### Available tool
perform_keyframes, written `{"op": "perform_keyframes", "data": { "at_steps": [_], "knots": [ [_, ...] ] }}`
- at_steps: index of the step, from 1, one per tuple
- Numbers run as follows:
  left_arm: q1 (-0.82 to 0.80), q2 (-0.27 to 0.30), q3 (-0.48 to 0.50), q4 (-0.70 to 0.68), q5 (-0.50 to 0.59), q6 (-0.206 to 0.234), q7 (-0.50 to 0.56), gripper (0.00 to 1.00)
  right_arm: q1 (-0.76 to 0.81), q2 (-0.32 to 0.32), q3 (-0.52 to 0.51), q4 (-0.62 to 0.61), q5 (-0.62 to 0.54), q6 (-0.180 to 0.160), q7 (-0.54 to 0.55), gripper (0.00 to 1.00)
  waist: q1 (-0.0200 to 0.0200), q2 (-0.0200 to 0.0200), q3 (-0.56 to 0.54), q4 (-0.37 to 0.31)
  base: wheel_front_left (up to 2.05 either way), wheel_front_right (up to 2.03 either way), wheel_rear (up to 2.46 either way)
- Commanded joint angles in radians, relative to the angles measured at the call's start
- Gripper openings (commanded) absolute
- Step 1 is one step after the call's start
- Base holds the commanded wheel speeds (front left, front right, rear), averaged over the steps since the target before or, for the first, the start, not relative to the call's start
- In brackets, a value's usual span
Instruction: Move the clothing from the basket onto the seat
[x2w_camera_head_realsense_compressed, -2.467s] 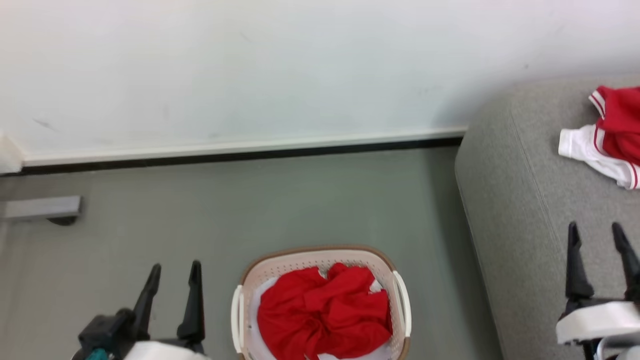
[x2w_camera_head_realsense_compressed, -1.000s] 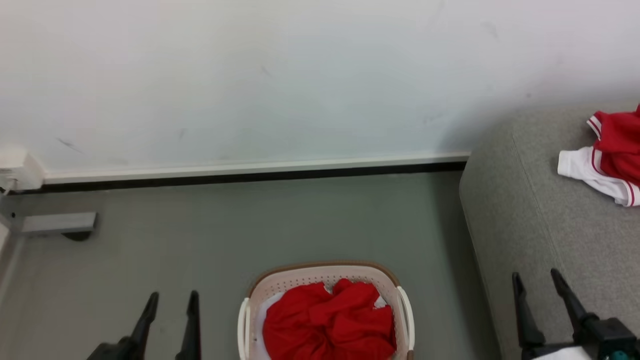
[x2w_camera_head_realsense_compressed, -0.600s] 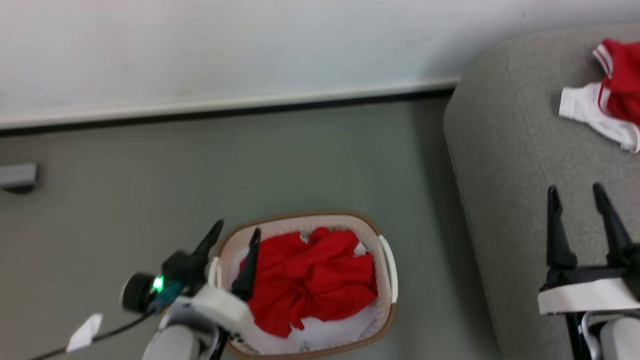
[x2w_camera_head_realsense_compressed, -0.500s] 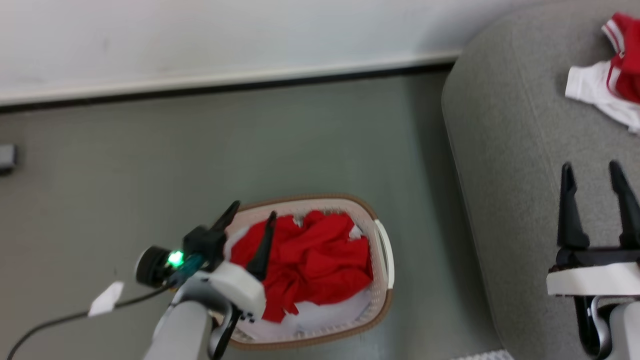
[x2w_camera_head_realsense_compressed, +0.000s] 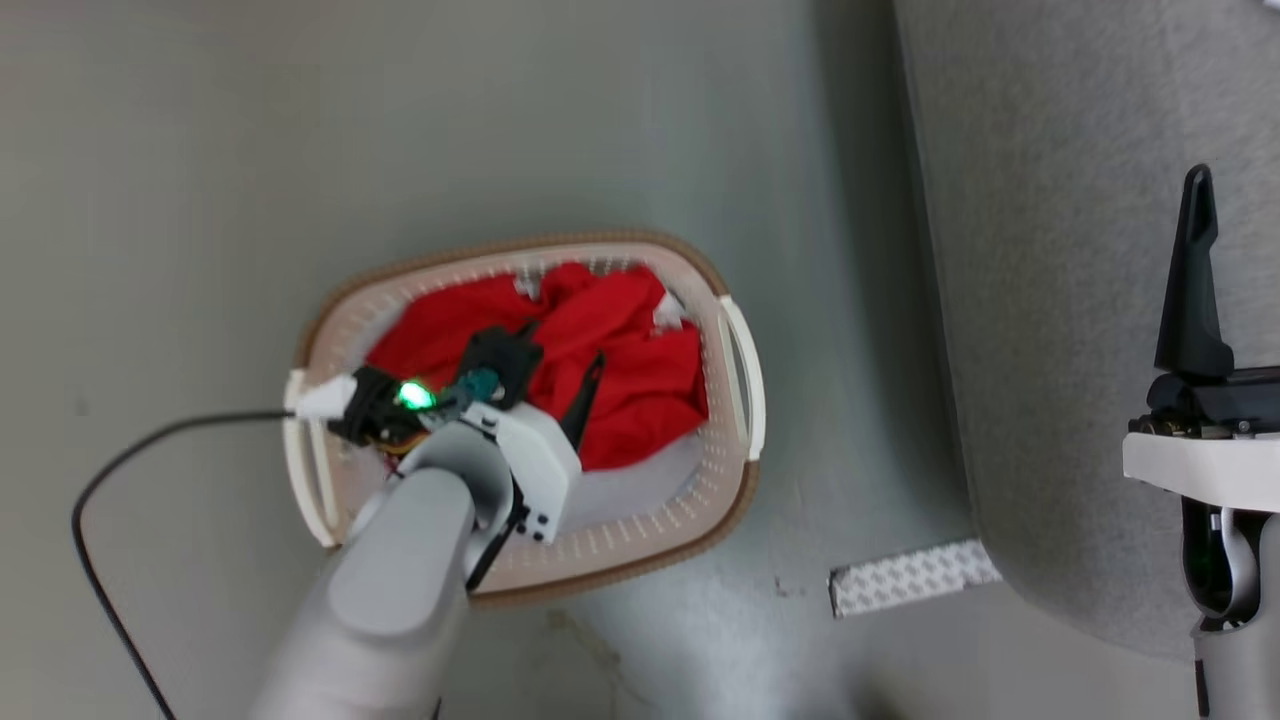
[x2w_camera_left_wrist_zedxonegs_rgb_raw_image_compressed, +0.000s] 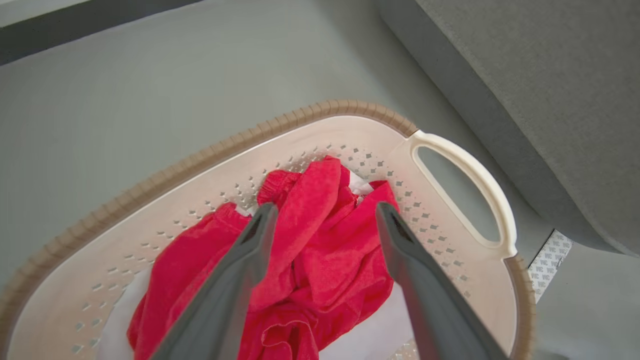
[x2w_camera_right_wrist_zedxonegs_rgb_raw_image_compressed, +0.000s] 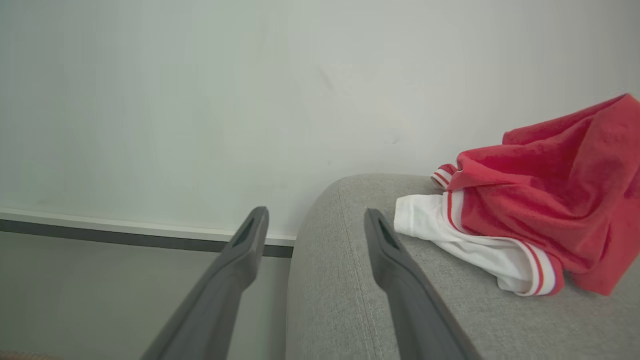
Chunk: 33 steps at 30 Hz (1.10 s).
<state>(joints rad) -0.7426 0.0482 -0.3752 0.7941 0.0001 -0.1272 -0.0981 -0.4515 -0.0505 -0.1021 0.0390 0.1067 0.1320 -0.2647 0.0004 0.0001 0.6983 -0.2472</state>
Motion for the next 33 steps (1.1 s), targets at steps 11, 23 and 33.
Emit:
{"op": "perform_keyframes", "data": {
  "at_steps": [11,23,33],
  "knots": [
    [-0.155,0.005,-0.081,0.162,-0.096,0.000,-0.020,1.00,-0.003,0.000,0.005,-0.062,-0.038,-0.003,0.001,1.00,-0.0004,-0.0001,0.175,-0.019,0.00,0.00,0.00],
    [-0.263,0.005,-0.140,0.302,-0.142,0.025,-0.026,1.00,0.037,0.000,0.001,-0.105,-0.044,-0.003,0.001,1.00,-0.0004,-0.0001,0.243,-0.028,0.00,0.00,0.00],
    [-0.307,0.005,-0.193,0.380,-0.155,0.031,-0.063,1.00,0.075,0.000,-0.003,-0.134,-0.048,-0.003,0.001,1.00,-0.0004,-0.0001,0.264,-0.024,0.00,0.00,0.00]
  ]
}}
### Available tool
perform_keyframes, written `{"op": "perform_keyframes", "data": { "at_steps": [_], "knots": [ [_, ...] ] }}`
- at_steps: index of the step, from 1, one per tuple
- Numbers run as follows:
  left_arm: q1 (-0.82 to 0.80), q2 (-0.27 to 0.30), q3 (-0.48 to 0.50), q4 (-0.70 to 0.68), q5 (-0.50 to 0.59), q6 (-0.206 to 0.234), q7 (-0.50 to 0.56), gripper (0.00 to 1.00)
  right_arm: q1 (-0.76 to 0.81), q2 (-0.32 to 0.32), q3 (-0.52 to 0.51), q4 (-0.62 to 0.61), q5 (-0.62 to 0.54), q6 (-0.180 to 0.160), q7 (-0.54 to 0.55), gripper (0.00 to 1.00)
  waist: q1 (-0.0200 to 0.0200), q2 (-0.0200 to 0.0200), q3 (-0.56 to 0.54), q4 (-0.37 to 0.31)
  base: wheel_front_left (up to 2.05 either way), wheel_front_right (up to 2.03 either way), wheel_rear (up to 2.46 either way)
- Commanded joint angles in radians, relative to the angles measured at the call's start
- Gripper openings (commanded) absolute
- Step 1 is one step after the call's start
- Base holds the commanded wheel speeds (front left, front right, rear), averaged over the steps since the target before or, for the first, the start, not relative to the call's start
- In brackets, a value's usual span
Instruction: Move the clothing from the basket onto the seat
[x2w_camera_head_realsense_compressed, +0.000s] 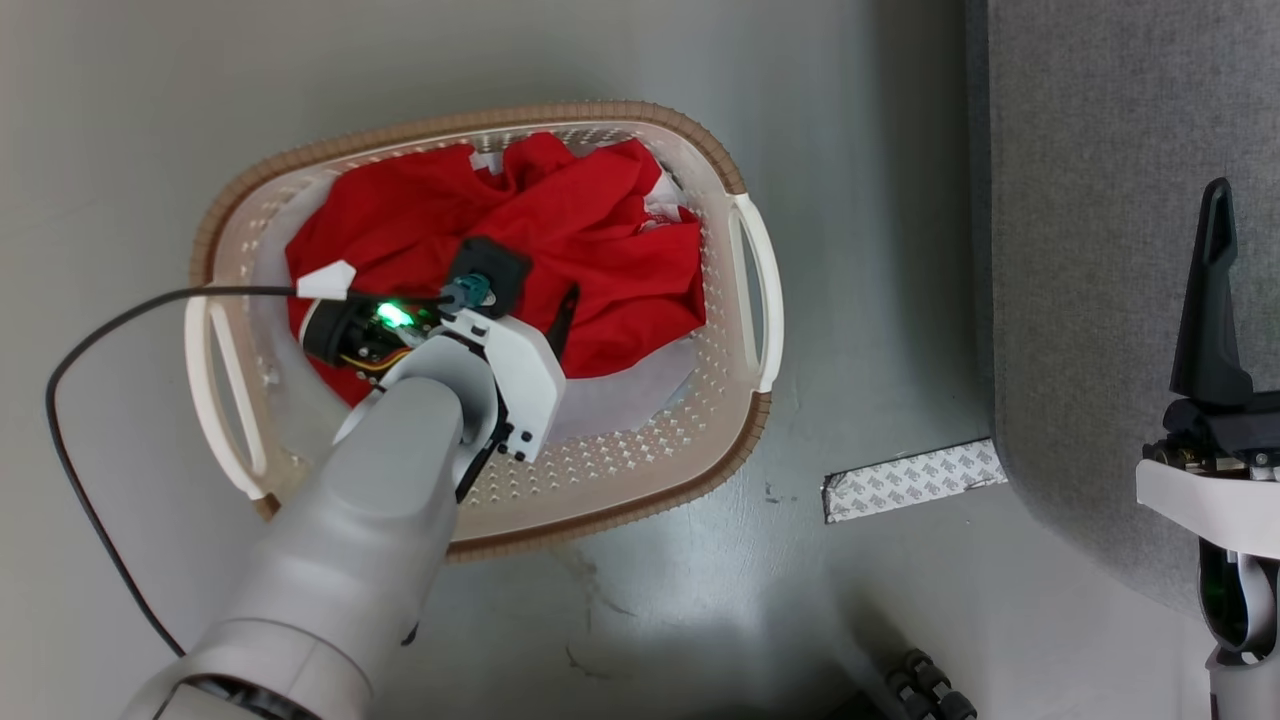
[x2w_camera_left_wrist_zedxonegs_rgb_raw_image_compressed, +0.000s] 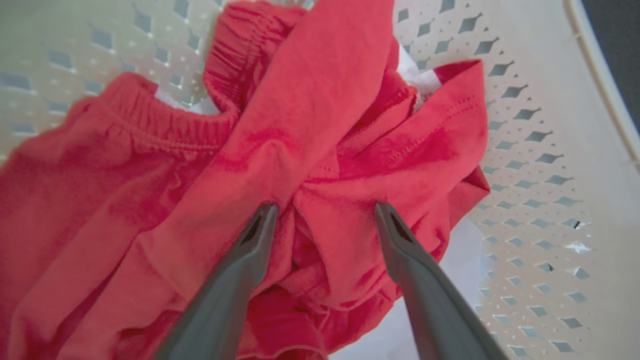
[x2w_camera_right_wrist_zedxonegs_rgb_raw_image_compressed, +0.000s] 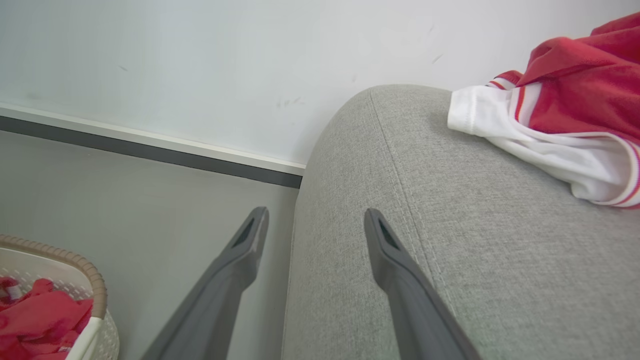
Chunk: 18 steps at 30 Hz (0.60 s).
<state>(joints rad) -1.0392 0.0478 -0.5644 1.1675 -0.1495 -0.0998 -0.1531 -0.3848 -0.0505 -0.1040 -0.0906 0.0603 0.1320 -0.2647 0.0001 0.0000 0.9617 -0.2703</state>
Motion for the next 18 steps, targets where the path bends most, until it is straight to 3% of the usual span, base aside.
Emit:
{"op": "perform_keyframes", "data": {
  "at_steps": [1,6,7,8,10,11,18],
  "knots": [
    [-0.012,0.006,-0.010,0.011,-0.009,0.003,-0.009,1.00,0.011,0.000,-0.001,-0.007,-0.001,-0.003,0.001,1.00,-0.0001,0.0000,0.002,-0.001,0.00,0.00,0.00],
    [-0.028,0.005,-0.042,0.020,-0.023,0.003,-0.022,0.97,0.024,0.000,-0.003,-0.020,0.000,-0.003,0.001,1.00,-0.0001,0.0000,0.008,-0.003,0.00,0.00,0.00],
    [-0.029,0.005,-0.047,0.023,-0.027,0.005,-0.024,0.64,0.028,0.000,-0.006,-0.021,0.002,-0.003,0.001,1.00,-0.0001,0.0000,0.009,-0.003,0.00,0.00,0.00],
    [-0.029,0.006,-0.051,0.025,-0.032,0.005,-0.027,0.41,0.032,0.000,-0.008,-0.022,0.004,-0.003,0.001,1.00,-0.0001,0.0000,0.009,-0.003,0.00,0.00,0.00],
    [-0.035,0.005,-0.064,0.026,-0.032,0.007,-0.033,0.10,0.037,0.000,-0.011,-0.023,0.007,-0.003,0.001,1.00,-0.0001,0.0000,0.010,-0.003,0.00,0.00,0.00],
    [-0.036,0.005,-0.070,0.027,-0.035,0.007,-0.036,0.00,0.037,0.000,-0.011,-0.024,0.007,-0.003,0.001,1.00,-0.0001,0.0000,0.010,-0.003,0.00,0.00,0.00],
    [-0.047,0.005,-0.079,0.009,-0.080,0.009,-0.076,0.00,0.003,0.000,-0.002,-0.016,0.023,-0.003,0.001,1.00,-0.0001,0.0000,-0.002,-0.001,0.00,0.00,0.00]
  ]
}}
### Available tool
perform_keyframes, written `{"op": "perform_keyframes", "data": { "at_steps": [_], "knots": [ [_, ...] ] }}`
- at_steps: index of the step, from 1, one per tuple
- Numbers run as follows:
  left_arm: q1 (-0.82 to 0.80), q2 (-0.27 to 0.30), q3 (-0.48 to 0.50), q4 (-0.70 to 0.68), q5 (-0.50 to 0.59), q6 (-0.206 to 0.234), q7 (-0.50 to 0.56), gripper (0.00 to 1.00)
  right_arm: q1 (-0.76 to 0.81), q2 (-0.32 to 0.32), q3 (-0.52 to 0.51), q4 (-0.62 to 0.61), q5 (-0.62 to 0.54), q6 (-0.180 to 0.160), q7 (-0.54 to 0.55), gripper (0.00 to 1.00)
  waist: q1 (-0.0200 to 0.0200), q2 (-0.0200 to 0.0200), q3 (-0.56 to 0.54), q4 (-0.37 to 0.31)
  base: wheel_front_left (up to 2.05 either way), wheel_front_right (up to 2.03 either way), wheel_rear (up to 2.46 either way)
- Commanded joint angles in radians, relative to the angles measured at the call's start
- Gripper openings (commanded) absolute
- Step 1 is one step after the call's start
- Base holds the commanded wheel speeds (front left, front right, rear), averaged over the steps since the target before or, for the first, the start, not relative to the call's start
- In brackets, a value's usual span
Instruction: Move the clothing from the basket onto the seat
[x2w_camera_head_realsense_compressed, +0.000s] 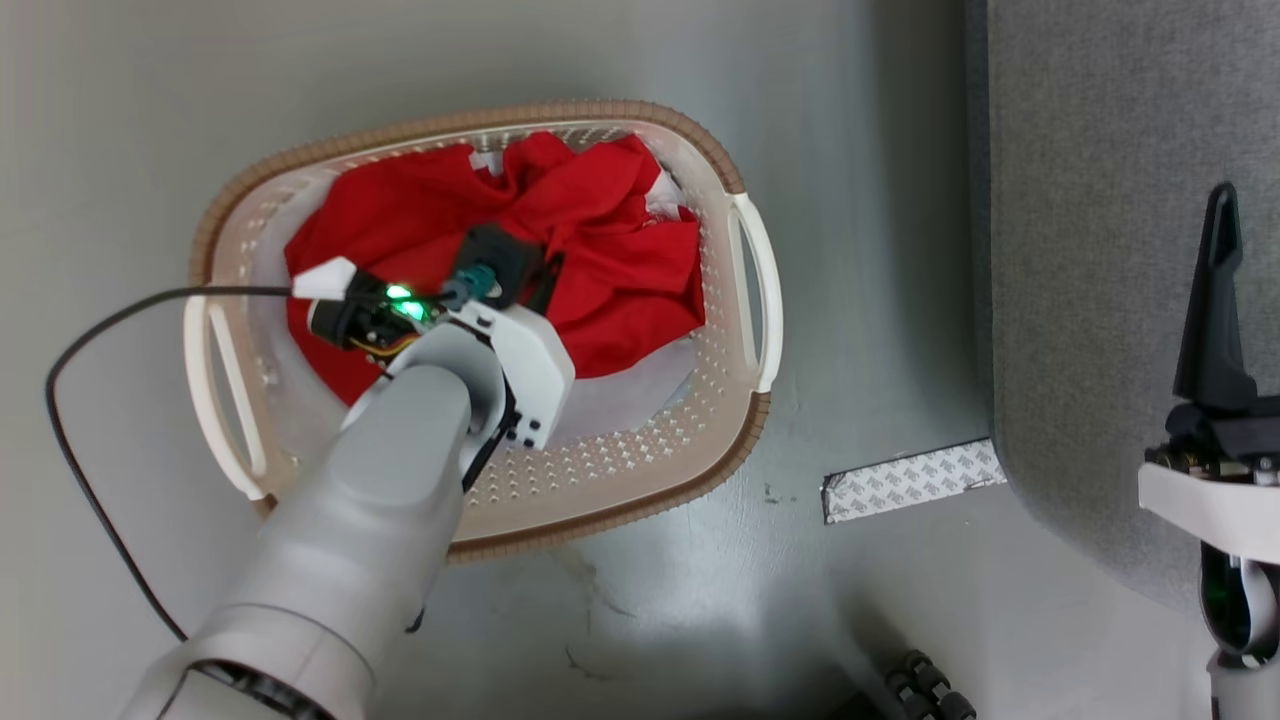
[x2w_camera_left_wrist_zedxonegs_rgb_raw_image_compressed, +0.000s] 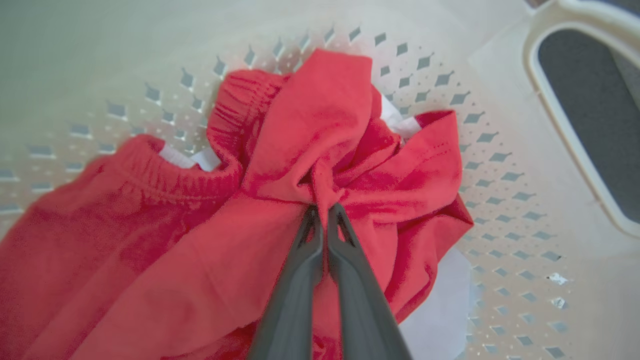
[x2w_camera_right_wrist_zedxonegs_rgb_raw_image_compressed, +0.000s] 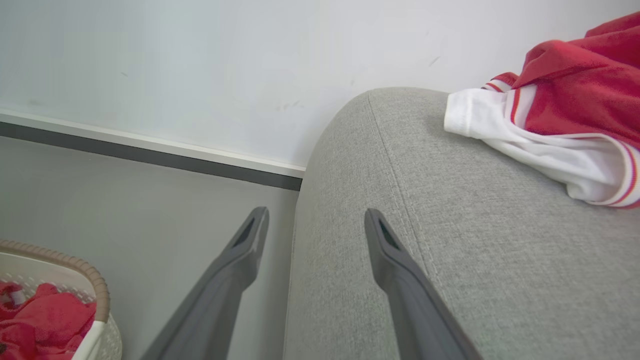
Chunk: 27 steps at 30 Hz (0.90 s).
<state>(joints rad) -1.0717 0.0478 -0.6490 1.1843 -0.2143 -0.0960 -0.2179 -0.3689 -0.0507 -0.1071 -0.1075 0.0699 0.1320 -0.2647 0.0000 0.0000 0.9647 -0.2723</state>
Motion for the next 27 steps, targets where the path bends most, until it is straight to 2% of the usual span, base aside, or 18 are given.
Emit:
{"op": "perform_keyframes", "data": {
  "at_steps": [1,5,11,21,27],
  "knots": [
    [-0.016,0.005,0.012,-0.014,-0.027,0.009,-0.020,0.00,-0.021,0.000,0.004,0.003,0.018,-0.003,0.001,1.00,0.0000,0.0000,-0.010,0.002,0.00,0.00,0.00],
    [0.009,0.012,0.030,-0.039,-0.041,0.022,-0.041,0.00,-0.050,0.000,0.009,0.028,0.021,-0.003,0.001,1.00,0.0000,0.0000,-0.064,0.024,0.00,0.00,0.00],
    [0.100,0.027,0.061,-0.133,-0.085,0.008,-0.048,0.00,-0.032,0.000,-0.003,0.087,0.006,-0.003,0.001,1.00,0.0000,0.0000,-0.215,0.085,0.00,0.00,0.00],
    [0.344,0.087,0.122,-0.410,-0.156,0.014,-0.047,0.00,0.047,-0.001,-0.017,0.177,-0.014,-0.003,0.001,1.00,0.0000,0.0000,-0.494,0.155,0.00,0.00,0.00],
    [0.494,0.146,0.146,-0.646,-0.184,0.057,-0.006,0.00,0.115,-0.001,-0.023,0.215,-0.027,-0.003,0.001,1.00,0.0000,0.0000,-0.624,0.188,0.00,0.00,0.00]
  ]
}}
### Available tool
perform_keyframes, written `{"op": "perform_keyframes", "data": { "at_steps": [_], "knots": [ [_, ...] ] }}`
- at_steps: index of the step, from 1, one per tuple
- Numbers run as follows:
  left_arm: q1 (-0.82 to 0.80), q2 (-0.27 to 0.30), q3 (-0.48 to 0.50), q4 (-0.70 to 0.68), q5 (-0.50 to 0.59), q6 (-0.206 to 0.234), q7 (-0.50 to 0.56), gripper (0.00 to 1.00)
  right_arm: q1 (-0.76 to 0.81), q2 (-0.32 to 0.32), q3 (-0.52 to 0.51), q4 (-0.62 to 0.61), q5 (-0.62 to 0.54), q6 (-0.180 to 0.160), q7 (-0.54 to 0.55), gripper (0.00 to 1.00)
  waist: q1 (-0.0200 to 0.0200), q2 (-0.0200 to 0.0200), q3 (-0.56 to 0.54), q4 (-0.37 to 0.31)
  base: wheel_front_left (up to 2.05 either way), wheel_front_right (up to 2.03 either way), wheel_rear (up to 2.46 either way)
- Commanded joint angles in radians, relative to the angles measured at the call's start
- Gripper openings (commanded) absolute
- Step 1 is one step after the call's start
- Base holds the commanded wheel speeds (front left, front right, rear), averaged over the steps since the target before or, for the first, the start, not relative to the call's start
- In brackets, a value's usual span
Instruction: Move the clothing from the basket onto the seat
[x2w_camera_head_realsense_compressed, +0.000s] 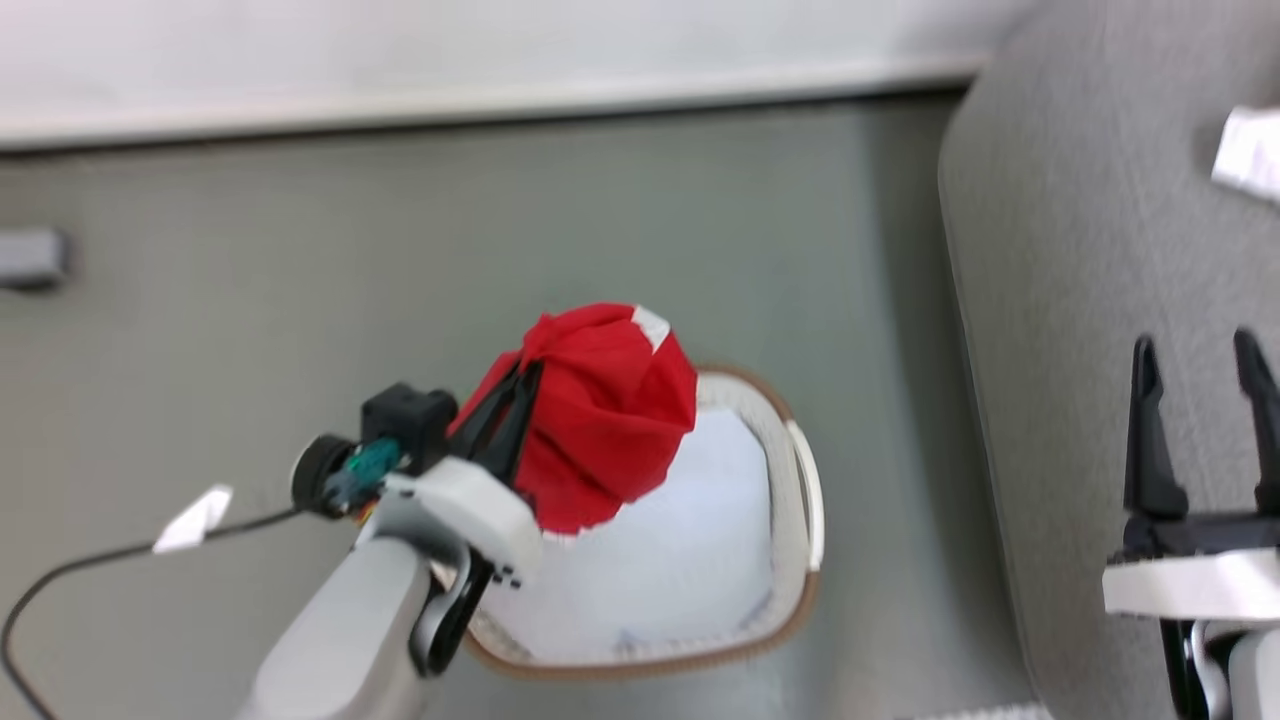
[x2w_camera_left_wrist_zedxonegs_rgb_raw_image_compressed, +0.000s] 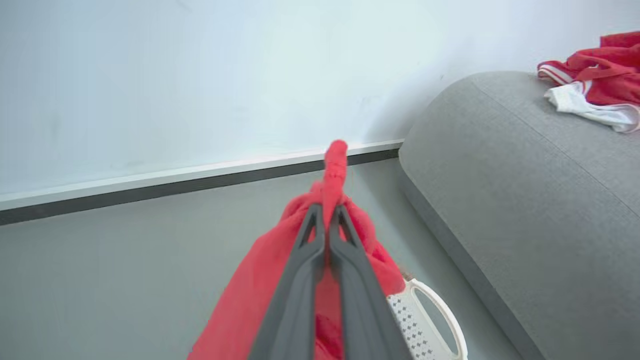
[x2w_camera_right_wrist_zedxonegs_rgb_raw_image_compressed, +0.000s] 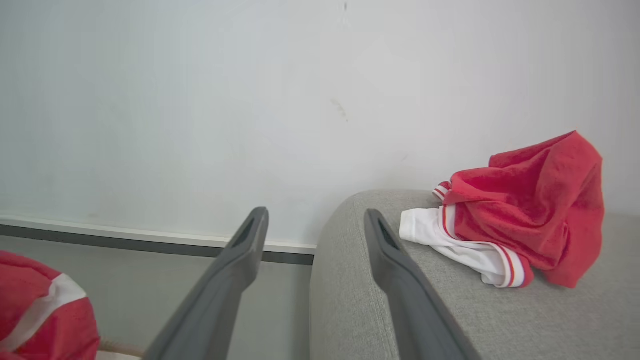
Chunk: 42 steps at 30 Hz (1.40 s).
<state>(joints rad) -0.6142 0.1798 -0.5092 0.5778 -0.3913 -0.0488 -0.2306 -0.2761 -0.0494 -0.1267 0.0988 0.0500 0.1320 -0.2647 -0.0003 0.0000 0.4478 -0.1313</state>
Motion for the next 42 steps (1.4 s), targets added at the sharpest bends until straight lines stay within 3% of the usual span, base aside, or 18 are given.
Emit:
{"op": "perform_keyframes", "data": {
  "at_steps": [1,10,22,31,42],
  "knots": [
    [0.063,0.026,0.013,-0.087,-0.014,0.025,0.018,0.00,0.036,-0.002,-0.003,0.015,-0.008,-0.003,0.001,1.00,0.0003,0.0000,-0.126,0.050,0.00,0.00,0.00],
    [0.309,0.132,0.107,-0.467,-0.053,0.171,0.076,0.00,0.130,-0.002,0.002,0.057,-0.036,-0.003,0.001,1.00,0.0003,0.0000,-0.268,0.064,0.00,0.00,0.00],
    [0.626,0.204,0.253,-0.675,-0.106,0.317,0.027,0.00,0.241,-0.002,0.061,0.113,-0.043,-0.003,0.001,1.00,0.0003,0.0000,-0.390,0.050,0.00,0.00,0.00],
    [0.748,0.206,0.293,-0.733,-0.128,0.350,0.005,0.00,0.273,-0.002,0.094,0.128,-0.036,-0.003,0.001,1.00,0.0003,0.0000,-0.419,0.059,0.00,0.00,0.00],
    [0.705,0.228,0.262,-0.807,-0.100,0.343,0.042,0.00,0.228,-0.014,0.190,0.102,-0.009,-0.003,0.001,1.00,0.0003,0.0000,-0.414,0.074,0.00,0.00,0.00]
  ]
}}
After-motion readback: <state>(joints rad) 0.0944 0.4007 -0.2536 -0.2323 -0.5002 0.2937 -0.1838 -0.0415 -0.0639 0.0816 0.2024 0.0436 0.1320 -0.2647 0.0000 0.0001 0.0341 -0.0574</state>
